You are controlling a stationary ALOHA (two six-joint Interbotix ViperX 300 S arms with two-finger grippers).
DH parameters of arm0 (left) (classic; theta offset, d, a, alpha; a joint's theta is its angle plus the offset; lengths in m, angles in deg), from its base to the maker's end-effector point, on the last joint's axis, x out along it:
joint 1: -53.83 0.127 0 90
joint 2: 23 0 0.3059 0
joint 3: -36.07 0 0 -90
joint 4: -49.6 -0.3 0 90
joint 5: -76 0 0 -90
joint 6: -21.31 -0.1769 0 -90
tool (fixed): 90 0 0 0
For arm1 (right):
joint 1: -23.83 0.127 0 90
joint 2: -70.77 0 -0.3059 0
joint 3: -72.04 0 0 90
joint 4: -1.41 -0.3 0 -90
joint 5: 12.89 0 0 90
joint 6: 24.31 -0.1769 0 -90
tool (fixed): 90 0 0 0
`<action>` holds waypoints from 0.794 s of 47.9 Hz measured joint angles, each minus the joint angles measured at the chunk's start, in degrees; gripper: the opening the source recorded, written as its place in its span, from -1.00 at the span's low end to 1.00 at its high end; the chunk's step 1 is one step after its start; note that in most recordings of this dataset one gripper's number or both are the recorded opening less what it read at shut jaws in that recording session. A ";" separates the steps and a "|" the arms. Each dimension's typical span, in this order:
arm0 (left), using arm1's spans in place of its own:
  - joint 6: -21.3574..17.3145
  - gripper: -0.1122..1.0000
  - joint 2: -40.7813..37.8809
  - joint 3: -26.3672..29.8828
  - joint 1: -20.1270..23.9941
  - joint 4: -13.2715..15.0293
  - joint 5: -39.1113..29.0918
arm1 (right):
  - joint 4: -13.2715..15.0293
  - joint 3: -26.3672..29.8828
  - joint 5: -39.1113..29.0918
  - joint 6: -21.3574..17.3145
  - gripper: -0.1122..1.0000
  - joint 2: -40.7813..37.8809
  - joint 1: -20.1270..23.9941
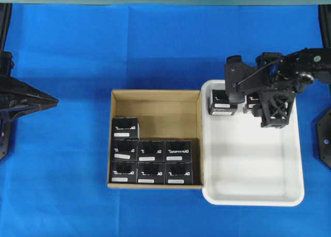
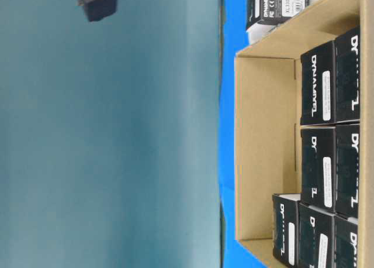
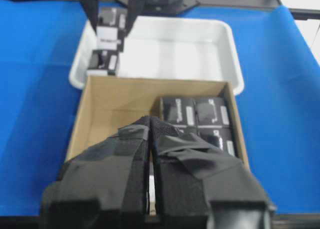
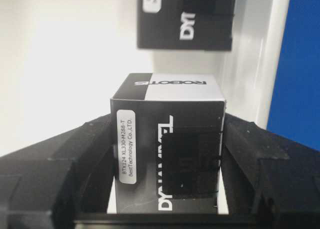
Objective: Pick the box from inside the cardboard box.
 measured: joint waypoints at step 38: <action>0.00 -0.76 -0.18 1.32 0.00 0.09 0.00 | 0.00 -1.32 9.76 -0.09 0.37 -6.15 -1.14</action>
